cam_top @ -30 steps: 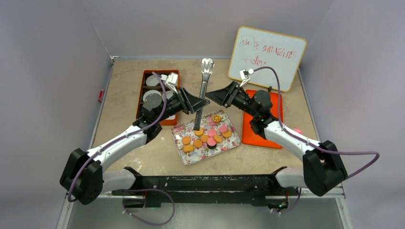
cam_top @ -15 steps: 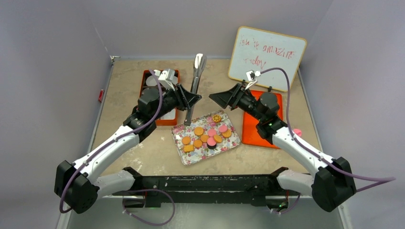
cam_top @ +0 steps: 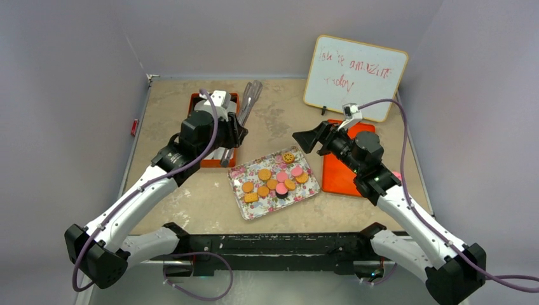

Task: Pack the cookies

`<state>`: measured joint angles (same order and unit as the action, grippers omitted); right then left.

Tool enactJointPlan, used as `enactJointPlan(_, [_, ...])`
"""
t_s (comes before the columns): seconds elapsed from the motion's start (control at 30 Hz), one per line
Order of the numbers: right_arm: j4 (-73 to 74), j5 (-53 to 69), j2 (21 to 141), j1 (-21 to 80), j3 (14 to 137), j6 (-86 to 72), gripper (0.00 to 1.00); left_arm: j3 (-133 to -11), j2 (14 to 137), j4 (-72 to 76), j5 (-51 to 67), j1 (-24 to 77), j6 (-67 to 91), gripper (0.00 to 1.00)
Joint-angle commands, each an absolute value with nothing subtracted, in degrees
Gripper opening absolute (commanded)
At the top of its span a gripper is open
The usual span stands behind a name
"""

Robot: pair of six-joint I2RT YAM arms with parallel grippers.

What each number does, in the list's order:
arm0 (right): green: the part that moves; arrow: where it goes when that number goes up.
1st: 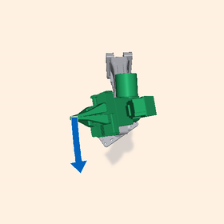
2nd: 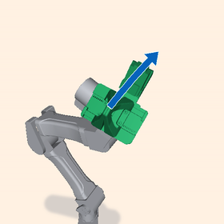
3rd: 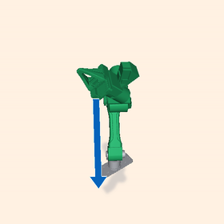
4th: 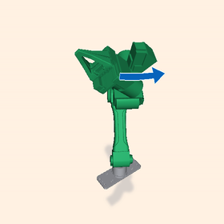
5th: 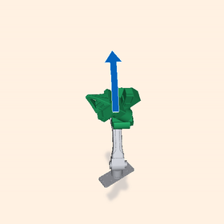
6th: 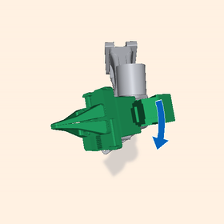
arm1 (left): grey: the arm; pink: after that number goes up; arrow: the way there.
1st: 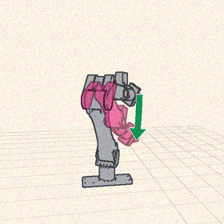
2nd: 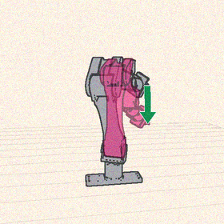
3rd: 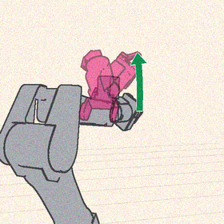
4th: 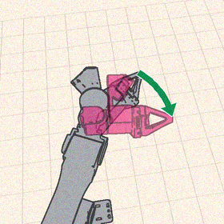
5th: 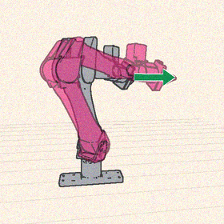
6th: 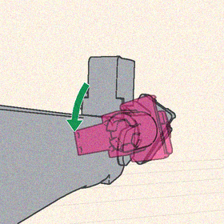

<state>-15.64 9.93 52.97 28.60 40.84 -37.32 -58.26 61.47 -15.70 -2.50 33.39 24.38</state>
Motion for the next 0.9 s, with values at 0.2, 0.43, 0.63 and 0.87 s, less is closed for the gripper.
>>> enactJointPlan(0.2, [-5.1,0.9,50.0,28.7,40.3,-30.2,0.94,-62.9,61.6,-24.8,-5.5,33.1,19.7,0.38])
enactJointPlan(0.43, [-3.2,-2.6,48.7,28.7,40.3,-27.6,0.95,-65.0,62.7,-30.8,-6.5,33.1,17.0,0.44])
enactJointPlan(0.63, [-0.9,-6.7,47.1,28.7,40.1,-25.2,0.95,-66.7,64.2,-36.1,-5.1,33.1,14.1,0.49])
enactJointPlan(0.87, [-0.2,-10.5,44.3,28.7,38.3,-23.8,0.96,-66.7,65.2,-39.6,1.7,33.2,13.4,0.49])
